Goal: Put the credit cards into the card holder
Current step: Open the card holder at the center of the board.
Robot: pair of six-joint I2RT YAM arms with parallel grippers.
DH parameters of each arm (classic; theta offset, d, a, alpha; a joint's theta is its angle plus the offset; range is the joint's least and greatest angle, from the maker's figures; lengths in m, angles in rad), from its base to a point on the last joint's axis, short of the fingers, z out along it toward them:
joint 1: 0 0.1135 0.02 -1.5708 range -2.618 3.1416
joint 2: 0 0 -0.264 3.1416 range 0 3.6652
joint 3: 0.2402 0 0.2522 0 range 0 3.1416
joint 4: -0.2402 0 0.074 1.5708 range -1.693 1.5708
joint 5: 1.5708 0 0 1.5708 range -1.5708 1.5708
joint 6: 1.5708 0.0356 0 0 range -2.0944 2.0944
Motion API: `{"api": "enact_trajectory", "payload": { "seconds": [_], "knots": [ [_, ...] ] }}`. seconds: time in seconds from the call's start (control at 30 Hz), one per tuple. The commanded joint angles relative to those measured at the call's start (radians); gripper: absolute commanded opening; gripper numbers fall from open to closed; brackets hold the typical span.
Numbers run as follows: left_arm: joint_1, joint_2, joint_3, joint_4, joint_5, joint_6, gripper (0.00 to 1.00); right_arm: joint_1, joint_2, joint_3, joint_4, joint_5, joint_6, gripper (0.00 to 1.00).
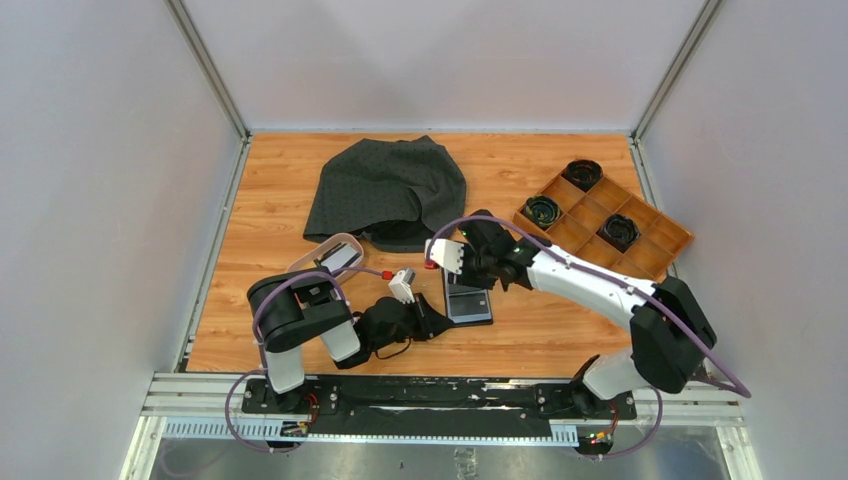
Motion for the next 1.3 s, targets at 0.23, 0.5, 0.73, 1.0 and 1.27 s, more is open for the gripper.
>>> {"api": "enact_trajectory", "payload": {
  "seconds": [0.23,0.5,0.73,1.0,1.27],
  "knots": [
    [-0.003,-0.010,-0.024,-0.069,-0.024,0.033,0.11,-0.076,0.148,0.129,0.006,0.053,0.041,0.59],
    [-0.003,-0.032,-0.021,-0.076,-0.011,0.045,0.12,-0.140,0.009,0.128,-0.128,-0.243,-0.015,0.66],
    [-0.002,-0.057,-0.023,-0.113,-0.010,0.062,0.13,-0.143,-0.116,0.025,-0.219,-0.534,-0.176,0.66],
    [-0.002,-0.057,-0.024,-0.118,-0.007,0.063,0.13,-0.141,-0.116,-0.081,-0.181,-0.594,-0.401,0.65],
    [-0.003,-0.055,-0.024,-0.121,-0.007,0.064,0.12,-0.069,0.029,-0.086,-0.070,-0.449,-0.300,0.63]
  ]
}}
